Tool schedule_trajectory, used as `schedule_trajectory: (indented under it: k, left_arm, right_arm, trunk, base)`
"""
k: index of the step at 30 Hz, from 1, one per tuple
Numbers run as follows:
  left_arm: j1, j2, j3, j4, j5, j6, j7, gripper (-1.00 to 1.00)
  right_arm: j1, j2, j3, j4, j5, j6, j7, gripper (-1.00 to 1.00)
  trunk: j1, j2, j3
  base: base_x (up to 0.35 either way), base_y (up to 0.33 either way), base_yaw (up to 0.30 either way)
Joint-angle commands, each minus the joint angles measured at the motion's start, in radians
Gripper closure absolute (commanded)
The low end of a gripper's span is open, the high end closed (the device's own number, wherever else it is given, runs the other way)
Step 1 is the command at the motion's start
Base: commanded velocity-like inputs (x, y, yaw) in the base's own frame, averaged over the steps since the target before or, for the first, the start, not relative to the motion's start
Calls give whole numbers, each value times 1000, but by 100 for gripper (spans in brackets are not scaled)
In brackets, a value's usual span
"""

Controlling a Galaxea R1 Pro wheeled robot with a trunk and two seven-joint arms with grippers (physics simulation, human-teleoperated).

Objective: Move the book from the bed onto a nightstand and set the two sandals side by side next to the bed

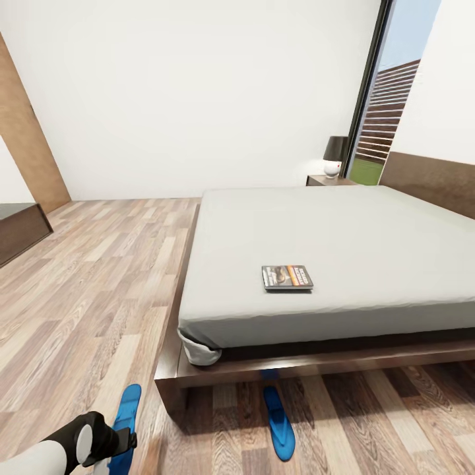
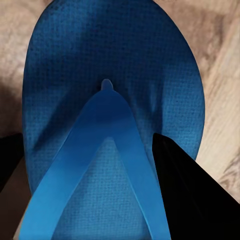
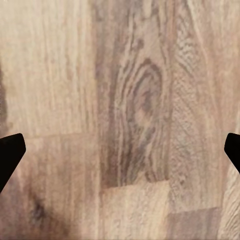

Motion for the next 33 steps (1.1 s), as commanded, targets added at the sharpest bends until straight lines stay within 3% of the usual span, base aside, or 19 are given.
schedule_trajectory:
  k: [1,20,33]
  left_arm:
    - [0,1,1,-3,0,-6,-4,100]
    - [2,1,11,-2,0,3,-4,100]
    - [2,23,8,-4,0,21,-9,100]
  right_arm:
    - [-1,0,8,1,-7,1,4,-100]
    - [-1,4,11,0,-6,1,4,-100]
    - [-1,13,10,-2,-6,1,3,-100]
  trunk:
    - [0,0,-1]
    - [0,0,-1]
    - [0,0,-1]
  base:
    - [0,0,0]
    - [0,0,0]
    - [0,0,0]
